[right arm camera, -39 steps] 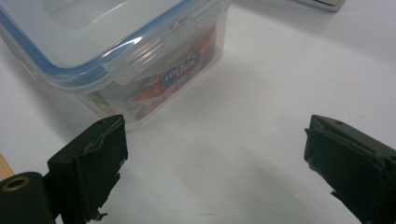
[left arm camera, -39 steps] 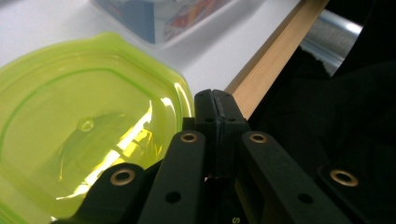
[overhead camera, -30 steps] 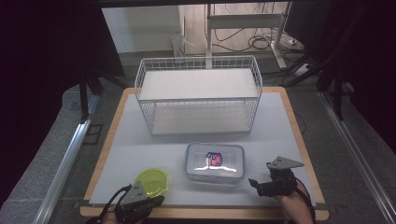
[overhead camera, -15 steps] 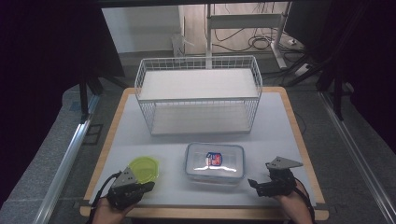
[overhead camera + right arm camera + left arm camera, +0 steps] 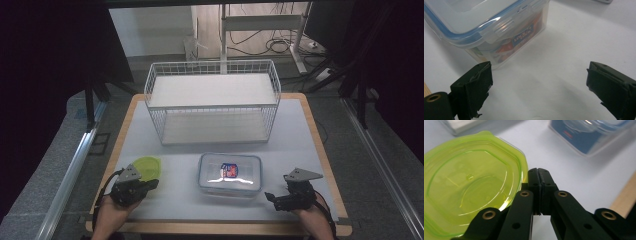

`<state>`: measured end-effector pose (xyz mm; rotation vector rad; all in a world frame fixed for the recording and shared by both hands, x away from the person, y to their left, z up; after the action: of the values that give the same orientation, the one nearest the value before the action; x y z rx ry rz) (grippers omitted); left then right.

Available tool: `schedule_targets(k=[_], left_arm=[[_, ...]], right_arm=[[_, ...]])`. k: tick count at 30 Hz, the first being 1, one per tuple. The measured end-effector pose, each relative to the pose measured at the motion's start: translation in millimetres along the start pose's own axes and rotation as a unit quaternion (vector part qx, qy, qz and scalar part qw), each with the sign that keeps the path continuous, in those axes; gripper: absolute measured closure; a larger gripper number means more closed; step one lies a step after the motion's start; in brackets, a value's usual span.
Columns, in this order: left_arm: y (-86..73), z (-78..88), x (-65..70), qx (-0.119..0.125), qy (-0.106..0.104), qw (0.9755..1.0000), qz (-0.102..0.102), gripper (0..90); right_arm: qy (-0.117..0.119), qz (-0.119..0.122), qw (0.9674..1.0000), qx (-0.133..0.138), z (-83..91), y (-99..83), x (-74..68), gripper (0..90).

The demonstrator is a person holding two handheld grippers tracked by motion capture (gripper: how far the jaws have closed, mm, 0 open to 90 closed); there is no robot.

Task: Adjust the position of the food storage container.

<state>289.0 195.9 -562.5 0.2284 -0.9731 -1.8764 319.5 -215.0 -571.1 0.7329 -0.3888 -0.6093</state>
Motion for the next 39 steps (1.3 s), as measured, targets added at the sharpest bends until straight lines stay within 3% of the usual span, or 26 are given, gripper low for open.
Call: schedule_targets(k=[7, 15, 19, 24, 26, 29, 33, 36, 39], left_arm=[[4.1, 0.2, -24.7, 0.007, 0.020, 0.9996, 0.021, 89.8], [10.3, -1.2, -40.3, 0.016, 0.029, 0.9988, 0.037, 89.9], [14.9, 1.2, -25.5, 0.031, 0.024, 0.9990, 0.022, 87.5], [22.2, -6.4, 2.6, 0.046, 0.008, 0.9989, -0.001, 73.2], [23.9, -11.9, 10.6, 0.049, 0.006, 0.9987, -0.009, 68.5], [27.0, -20.1, 18.7, 0.051, -0.003, 0.9986, -0.008, 69.5], [31.4, -29.4, 26.4, 0.050, -0.022, 0.9985, 0.000, 80.0], [37.3, -48.5, 37.7, 0.033, -0.048, 0.9982, 0.011, 86.4], [39.9, -66.4, 48.7, 0.014, -0.054, 0.9985, 0.002, 87.9]], right_arm=[[0.000, 0.000, 1.0000, -0.002, -0.3, -0.5, 0.2, 6.6], [0.000, -0.001, 1.0000, -0.001, -0.9, -0.7, 0.2, 6.7], [0.001, -0.003, 1.0000, 0.000, -0.2, -0.2, 0.5, 6.7], [-0.004, -0.019, 0.9996, 0.018, 2.3, 4.9, 1.0, 0.8], [0.001, -0.029, 0.9993, 0.022, 3.4, 7.5, -1.1, 2.7], [0.001, -0.047, 0.9988, 0.016, 5.9, 9.3, -1.1, 23.4], [0.014, -0.052, 0.9985, 0.013, 12.1, 13.3, 0.1, 70.1], [0.024, -0.041, 0.9988, 0.017, 9.0, 18.8, -2.8, 86.1], [0.015, -0.021, 0.9996, 0.011, 1.2, 27.0, -5.6, 89.6]])
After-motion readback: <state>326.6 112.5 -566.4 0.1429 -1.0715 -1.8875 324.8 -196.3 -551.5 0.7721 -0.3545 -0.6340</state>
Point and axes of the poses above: each handheld gripper's, and its own axes: z roughly backward along the jaws, y roughly out of its top, x roughly to its right, the point moved 9 cm from there along -z, roughly forward along the jaws, and after that the axes turned 11 degrees about z, right-handed, at the moved point
